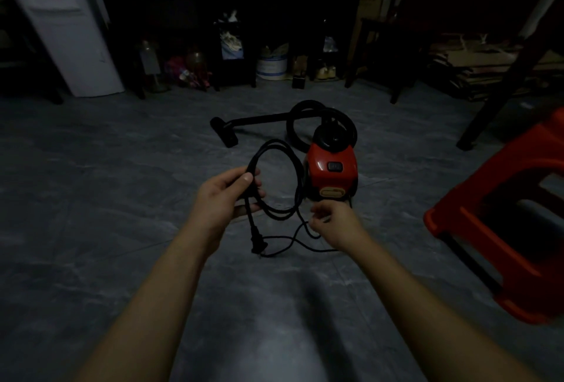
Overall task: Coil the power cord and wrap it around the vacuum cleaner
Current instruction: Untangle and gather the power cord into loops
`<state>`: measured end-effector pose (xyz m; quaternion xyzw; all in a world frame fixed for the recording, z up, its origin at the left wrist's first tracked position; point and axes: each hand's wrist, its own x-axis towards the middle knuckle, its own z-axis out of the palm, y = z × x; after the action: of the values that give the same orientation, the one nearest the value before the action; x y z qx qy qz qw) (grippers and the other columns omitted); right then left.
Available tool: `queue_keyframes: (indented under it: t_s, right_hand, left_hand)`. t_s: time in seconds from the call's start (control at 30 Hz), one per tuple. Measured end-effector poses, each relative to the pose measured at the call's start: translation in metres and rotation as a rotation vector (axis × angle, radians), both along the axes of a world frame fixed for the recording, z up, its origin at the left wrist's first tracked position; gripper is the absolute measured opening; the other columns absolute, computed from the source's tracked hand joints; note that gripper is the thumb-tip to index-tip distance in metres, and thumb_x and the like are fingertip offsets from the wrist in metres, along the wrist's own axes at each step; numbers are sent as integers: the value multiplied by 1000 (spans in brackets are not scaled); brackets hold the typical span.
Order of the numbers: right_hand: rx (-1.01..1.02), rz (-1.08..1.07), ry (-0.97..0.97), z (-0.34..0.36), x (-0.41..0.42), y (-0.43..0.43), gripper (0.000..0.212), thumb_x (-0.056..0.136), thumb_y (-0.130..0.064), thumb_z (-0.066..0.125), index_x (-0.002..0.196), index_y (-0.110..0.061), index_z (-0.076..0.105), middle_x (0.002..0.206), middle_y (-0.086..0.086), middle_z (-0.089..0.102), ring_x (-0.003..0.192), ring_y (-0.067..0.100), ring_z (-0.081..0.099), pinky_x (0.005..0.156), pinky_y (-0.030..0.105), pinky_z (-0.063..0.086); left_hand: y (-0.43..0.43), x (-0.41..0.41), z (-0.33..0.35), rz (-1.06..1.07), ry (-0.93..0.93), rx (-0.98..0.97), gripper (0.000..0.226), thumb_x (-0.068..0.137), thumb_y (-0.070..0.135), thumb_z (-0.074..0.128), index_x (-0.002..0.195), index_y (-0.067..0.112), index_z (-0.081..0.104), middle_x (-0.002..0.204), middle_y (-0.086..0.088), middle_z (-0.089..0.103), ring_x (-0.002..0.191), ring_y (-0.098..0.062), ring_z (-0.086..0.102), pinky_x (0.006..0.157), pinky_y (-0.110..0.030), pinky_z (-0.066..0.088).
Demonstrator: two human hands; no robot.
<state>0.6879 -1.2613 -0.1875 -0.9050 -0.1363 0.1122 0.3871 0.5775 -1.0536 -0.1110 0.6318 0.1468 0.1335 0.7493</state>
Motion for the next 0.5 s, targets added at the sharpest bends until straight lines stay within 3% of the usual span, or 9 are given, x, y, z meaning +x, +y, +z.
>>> queue_keyframes:
  t_s: [0.17, 0.33, 0.43, 0.5]
  right_hand:
    - [50, -17, 63, -3, 1, -2, 36, 88, -23, 71, 123, -17, 65, 107, -3, 64, 94, 14, 63, 75, 27, 51]
    - [97, -16, 115, -12, 0, 0, 35, 89, -19, 71, 123, -16, 64, 111, 1, 65, 88, 14, 63, 60, 20, 47]
    - [84, 39, 91, -13, -5, 6, 34, 89, -18, 71, 122, -12, 64, 112, 0, 66, 95, 15, 64, 71, 23, 51]
    - [65, 64, 78, -17, -5, 8, 18, 90, -18, 70, 108, -15, 68, 101, -3, 67, 91, 13, 63, 81, 29, 53]
  left_hand:
    - [3, -1, 6, -47, -17, -126, 21, 100, 15, 53, 110, 9, 70, 90, -4, 70, 86, -20, 71, 73, -35, 59]
    - [2, -4, 9, -137, -30, -190, 21, 98, 16, 54, 110, 9, 69, 89, -2, 69, 86, -20, 70, 72, -34, 58]
    - [2, -4, 10, -198, -35, -215, 21, 96, 17, 54, 108, 10, 69, 87, -1, 68, 83, -17, 69, 71, -33, 58]
    - [2, -4, 10, -212, -37, -230, 21, 94, 17, 55, 108, 10, 70, 87, -1, 68, 82, -17, 70, 71, -34, 58]
